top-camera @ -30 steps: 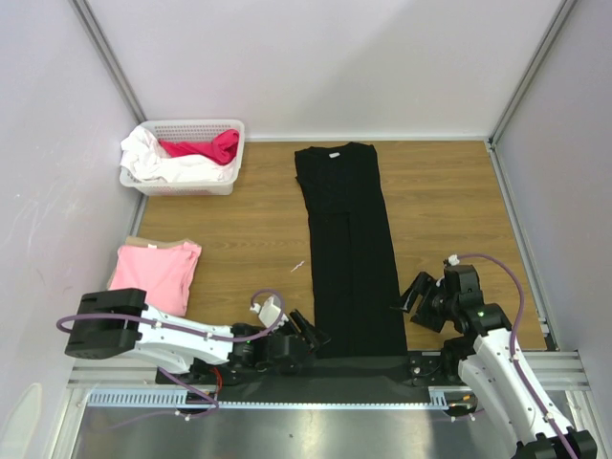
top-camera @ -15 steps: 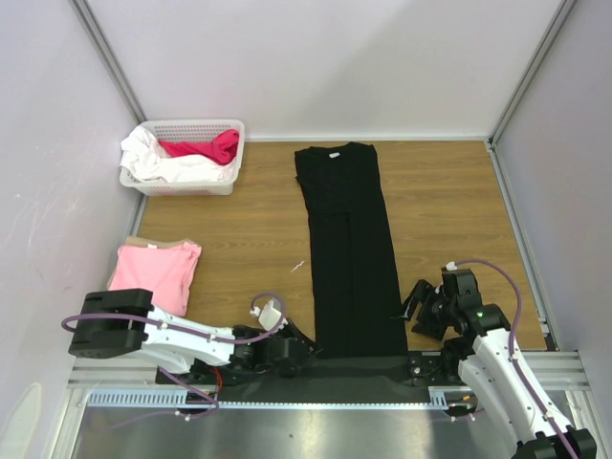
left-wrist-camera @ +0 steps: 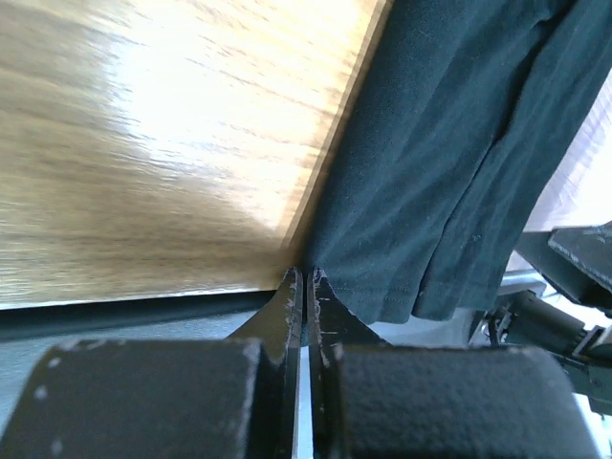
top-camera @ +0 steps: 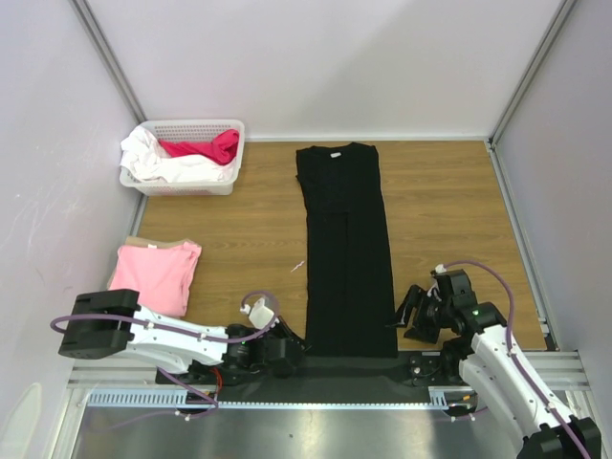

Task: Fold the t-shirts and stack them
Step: Fold the tshirt

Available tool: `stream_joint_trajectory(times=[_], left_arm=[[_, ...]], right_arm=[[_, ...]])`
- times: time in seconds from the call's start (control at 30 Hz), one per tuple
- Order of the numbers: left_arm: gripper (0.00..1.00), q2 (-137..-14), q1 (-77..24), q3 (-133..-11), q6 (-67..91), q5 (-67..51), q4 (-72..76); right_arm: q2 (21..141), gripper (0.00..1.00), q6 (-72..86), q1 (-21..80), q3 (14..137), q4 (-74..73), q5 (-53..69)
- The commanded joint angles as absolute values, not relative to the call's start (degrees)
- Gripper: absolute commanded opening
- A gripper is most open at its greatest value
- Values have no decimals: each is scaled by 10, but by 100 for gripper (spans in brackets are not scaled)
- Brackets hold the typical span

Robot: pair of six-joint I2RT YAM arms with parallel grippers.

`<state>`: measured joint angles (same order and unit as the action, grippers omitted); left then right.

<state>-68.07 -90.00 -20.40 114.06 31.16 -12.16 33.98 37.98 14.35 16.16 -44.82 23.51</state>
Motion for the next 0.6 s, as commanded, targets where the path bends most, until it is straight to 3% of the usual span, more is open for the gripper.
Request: stream_joint_trajectory(times=[0.0,0.57], left_arm=[[0,-670,-904,-214,1216,336,-182],[0,-658,-904,-200,1226,339,-182]], right_arm=[[352,69,399,164,133,-438,254],[323,68,442,201,124,-503,247]])
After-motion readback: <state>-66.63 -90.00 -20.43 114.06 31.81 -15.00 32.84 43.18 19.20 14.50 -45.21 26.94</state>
